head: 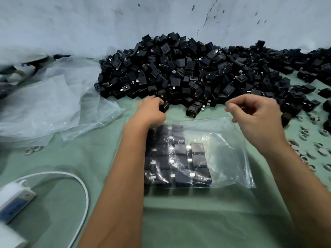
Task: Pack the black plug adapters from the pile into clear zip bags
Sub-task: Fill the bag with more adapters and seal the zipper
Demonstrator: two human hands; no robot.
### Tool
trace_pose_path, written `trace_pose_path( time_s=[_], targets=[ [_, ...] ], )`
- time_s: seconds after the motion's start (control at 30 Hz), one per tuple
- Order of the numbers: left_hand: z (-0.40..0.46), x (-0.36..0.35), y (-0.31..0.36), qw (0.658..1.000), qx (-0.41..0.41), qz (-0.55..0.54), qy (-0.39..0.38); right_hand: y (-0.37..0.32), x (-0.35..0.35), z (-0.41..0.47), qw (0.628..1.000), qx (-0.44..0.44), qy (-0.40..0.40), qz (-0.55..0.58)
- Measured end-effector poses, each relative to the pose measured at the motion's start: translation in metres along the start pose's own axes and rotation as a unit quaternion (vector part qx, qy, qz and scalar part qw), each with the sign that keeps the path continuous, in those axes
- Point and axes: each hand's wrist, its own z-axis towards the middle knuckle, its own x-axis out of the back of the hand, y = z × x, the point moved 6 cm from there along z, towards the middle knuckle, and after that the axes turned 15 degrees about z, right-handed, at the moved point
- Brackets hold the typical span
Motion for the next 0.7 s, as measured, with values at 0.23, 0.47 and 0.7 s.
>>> trace_pose_path(
  time_s=[0.23,0.47,0.7],
  targets=[
    [0.001,0.005,-0.011,0.998,0.003,-0.053,0.039,-0.022,-0.115,0.030,0.936,0.005,-0.255,-0.241],
    [0.002,0.011,-0.021,0.989,0.006,-0.134,0.061,0.000,-0.198,0.041,0.900,-0.039,-0.287,-0.325],
    [0.003,0.015,-0.029,0.982,0.045,-0.164,0.081,0.005,-0.216,0.037,0.926,-0.036,-0.251,-0.279]
  ],
)
